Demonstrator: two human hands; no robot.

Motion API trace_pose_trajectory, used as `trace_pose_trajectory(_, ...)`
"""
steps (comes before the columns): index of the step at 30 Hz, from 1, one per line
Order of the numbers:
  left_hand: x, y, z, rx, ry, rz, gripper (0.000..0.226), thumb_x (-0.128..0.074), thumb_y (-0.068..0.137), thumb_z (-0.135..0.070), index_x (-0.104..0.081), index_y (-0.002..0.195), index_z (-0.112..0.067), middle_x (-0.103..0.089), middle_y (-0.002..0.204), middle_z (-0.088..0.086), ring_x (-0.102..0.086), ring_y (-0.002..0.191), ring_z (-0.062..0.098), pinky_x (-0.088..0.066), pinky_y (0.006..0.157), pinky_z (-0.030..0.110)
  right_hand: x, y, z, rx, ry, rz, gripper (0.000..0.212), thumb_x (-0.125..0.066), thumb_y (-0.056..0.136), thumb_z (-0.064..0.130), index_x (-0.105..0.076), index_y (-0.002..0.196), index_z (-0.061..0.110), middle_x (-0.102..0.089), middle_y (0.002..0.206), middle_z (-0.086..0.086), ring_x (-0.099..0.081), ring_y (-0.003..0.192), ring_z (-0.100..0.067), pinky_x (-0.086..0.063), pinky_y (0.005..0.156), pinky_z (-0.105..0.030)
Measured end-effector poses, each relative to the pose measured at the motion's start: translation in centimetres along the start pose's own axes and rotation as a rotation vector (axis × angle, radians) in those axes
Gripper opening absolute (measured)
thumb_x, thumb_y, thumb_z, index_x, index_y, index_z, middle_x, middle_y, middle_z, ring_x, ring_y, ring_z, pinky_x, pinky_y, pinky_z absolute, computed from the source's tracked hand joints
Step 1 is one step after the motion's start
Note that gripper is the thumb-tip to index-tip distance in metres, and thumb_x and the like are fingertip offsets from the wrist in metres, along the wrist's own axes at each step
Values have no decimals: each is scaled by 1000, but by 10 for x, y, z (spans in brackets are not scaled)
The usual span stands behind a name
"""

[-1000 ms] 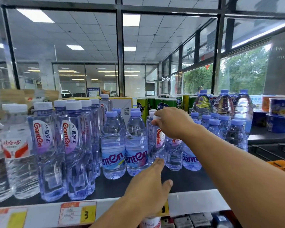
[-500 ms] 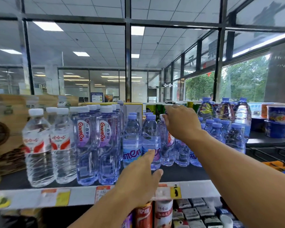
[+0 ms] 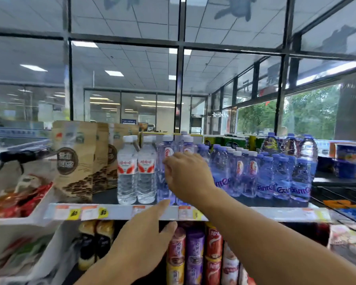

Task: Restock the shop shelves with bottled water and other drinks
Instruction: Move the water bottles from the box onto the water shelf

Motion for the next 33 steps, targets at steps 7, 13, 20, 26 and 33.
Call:
trace_pose_trajectory(7,-4,-61,188,269,109,-3,40,-34,71,-73,-60,84,-44,-67,80,-16,-66,85,4,-53,72,30,-57,-38,187,230,260,241,11,-65,80,21,-66,72,15,-66,71,-7,-62,65,-32,-39,57,-32)
trace_pose_trajectory(13,5,-187,261,584,-131,132,20,-52,98,-28,-50,80,-35,-52,75,-2,-41,59,13,-36,54,21,-158,-115,328,281,504,732,21,-44,102,24,-54,87,14,-60,81,-7,-59,75,-31,-53,64,-40)
trace_pose_trajectory(20,-125,-345,435,957,-188,195,13,-51,98,-29,-62,102,-23,-63,98,0,-53,84,17,-37,65,23,-313,-313,478,378,627,1335,35,-44,102,26,-51,69,17,-49,69,-6,-47,65,-29,-41,59,-38)
trace_pose_trajectory(26,-290,-475,529,1341,-511,242,19,-57,90,-34,-66,83,-20,-69,101,1,-65,93,22,-54,83,34,-418,-532,541,463,614,1672,29,-44,99,31,-66,87,16,-66,101,-9,-63,98,-32,-51,75,-37)
trace_pose_trajectory(33,-470,-536,577,1437,-691,192,22,-67,90,-29,-59,107,-41,-61,98,-20,-58,82,-7,-44,76,0,-509,-741,528,351,418,1949,30,-45,101,27,-56,75,17,-58,81,-3,-59,80,-24,-44,63,-33)
Point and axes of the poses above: each hand's wrist, its own y-axis towards the middle knuckle, its own x-axis out of the back of the hand, z = x × y, the point moved 5 cm from there along y, towards the middle knuckle
